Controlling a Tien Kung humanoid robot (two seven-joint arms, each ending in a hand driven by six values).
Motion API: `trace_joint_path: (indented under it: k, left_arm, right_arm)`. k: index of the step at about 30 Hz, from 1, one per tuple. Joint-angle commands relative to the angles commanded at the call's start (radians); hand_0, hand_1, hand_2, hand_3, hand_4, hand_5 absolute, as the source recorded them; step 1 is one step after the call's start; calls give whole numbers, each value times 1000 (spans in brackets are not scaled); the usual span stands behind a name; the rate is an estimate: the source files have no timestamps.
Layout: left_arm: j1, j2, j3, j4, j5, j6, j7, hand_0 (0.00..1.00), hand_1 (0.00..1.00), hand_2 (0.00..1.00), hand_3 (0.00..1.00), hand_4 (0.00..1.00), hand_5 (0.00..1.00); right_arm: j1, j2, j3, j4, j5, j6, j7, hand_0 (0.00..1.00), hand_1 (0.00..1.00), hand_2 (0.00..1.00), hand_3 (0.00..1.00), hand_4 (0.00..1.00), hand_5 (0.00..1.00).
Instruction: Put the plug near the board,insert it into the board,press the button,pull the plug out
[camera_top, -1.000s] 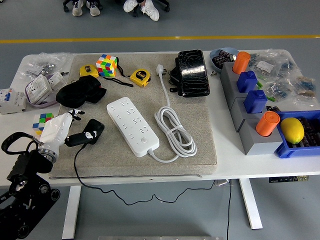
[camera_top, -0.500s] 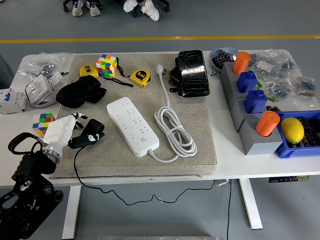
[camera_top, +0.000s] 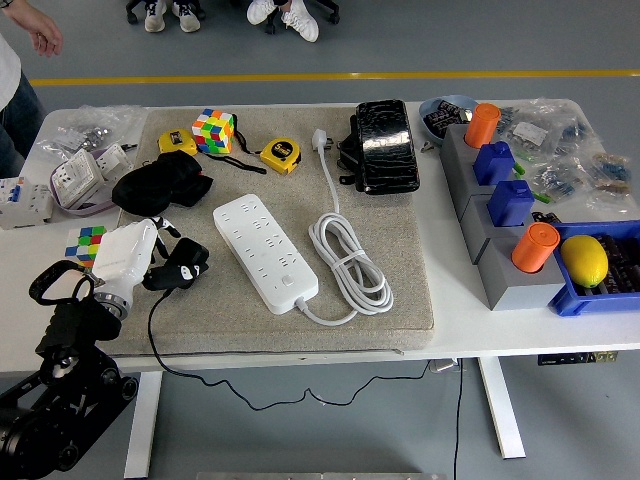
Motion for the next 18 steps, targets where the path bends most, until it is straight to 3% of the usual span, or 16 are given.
trace_joint_path:
  k: [5,6,11,12,17,18]
  left_arm:
    - [-1,0,3,3,-1,3,1,213,291,382,514,998,229]
    - [-1,-1,2,4,-6,5,-2,203,310,376,508,998,172]
    - [-1,0,2,-1,-34,35,-36,203,310,376,508,998,172]
    - [-1,0,3,-2,-42,40,-45,172,295,346,517,919,49]
    - [-2,1,12,-6,-66,50,-77,172,295,346,517,919,49]
    - [-1,2,14,-7,-74,52,-87,160,276,336,519,863,2]
  right_arm:
    - [-1,0,5,0,-2,-1,2,546,595,548,507,840,394]
    - [-1,0,5,1,-3,-1,2,546,596,547,508,837,391]
    - [-2,1,9,2,-8,-3,5,546,596,547,508,837,391]
    - [-2,1,10,2,-7,-3,5,547,596,547,506,836,391]
    - [-2,2,13,2,-8,-4,5,547,596,547,506,836,391]
    - [-2,2,14,2,-9,-4,5,547,595,545,506,834,387]
